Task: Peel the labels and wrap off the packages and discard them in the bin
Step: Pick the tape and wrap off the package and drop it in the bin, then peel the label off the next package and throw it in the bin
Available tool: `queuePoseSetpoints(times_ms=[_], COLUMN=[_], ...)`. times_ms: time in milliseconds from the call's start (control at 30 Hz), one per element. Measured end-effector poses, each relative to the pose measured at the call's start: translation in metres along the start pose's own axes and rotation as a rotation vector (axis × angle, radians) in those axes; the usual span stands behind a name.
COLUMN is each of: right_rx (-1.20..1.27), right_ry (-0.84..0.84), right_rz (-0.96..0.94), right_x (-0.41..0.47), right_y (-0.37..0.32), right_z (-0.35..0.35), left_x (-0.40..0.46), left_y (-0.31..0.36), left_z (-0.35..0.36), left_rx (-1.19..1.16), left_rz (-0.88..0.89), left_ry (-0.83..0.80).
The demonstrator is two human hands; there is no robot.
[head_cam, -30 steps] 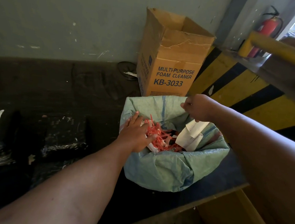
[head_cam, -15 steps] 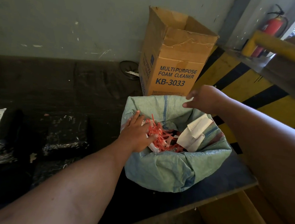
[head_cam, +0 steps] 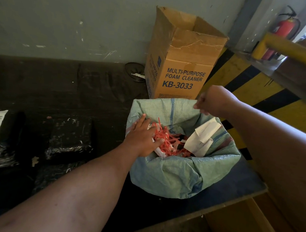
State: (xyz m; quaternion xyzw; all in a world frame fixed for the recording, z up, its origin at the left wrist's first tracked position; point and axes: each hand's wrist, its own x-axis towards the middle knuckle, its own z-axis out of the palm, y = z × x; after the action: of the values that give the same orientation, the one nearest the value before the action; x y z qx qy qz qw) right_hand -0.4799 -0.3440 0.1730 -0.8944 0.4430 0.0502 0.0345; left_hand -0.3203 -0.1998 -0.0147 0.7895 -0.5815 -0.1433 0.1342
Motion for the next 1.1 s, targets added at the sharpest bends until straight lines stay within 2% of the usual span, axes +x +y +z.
queuePoseSetpoints(times_ms=[67,167,300,433,567,700,833,967,1100], right_rx=[0.000,0.096,0.004,0.014,-0.042,0.145,0.161,0.243,0.397], right_ry=[-0.031,0.056,0.026,-0.022,-0.060,-0.107,-0.239,-0.359,-0.321], right_rz=[-0.010,0.009,-0.067,-0.137,-0.290,-0.418,-0.490,-0.430,-0.283], right_x=[0.000,-0.003,0.006,0.024,0.035,0.039,0.042,0.051,0.057], right_y=[0.000,-0.004,-0.008,-0.046,-0.118,-0.206,-0.279,-0.322,-0.343], right_z=[0.001,0.001,0.011,0.028,0.051,0.088,0.140,0.195,0.243], left_x=[0.001,0.002,0.002,-0.003,-0.037,-0.105,-0.178,-0.221,-0.238], left_y=[0.000,-0.002,-0.003,-0.017,-0.075,-0.166,-0.246,-0.301,-0.332], left_z=[0.001,0.001,-0.001,-0.013,-0.033,-0.037,-0.016,0.010,0.032], left_rx=[0.013,0.004,0.017,-0.029,-0.053,0.062,0.033,-0.019,-0.048], left_rz=[-0.002,0.001,0.020,0.025,-0.122,-0.387,-0.523,-0.606,-0.557], left_ry=[-0.004,-0.010,-0.011,0.130,0.175,0.162,0.150,0.079,0.031])
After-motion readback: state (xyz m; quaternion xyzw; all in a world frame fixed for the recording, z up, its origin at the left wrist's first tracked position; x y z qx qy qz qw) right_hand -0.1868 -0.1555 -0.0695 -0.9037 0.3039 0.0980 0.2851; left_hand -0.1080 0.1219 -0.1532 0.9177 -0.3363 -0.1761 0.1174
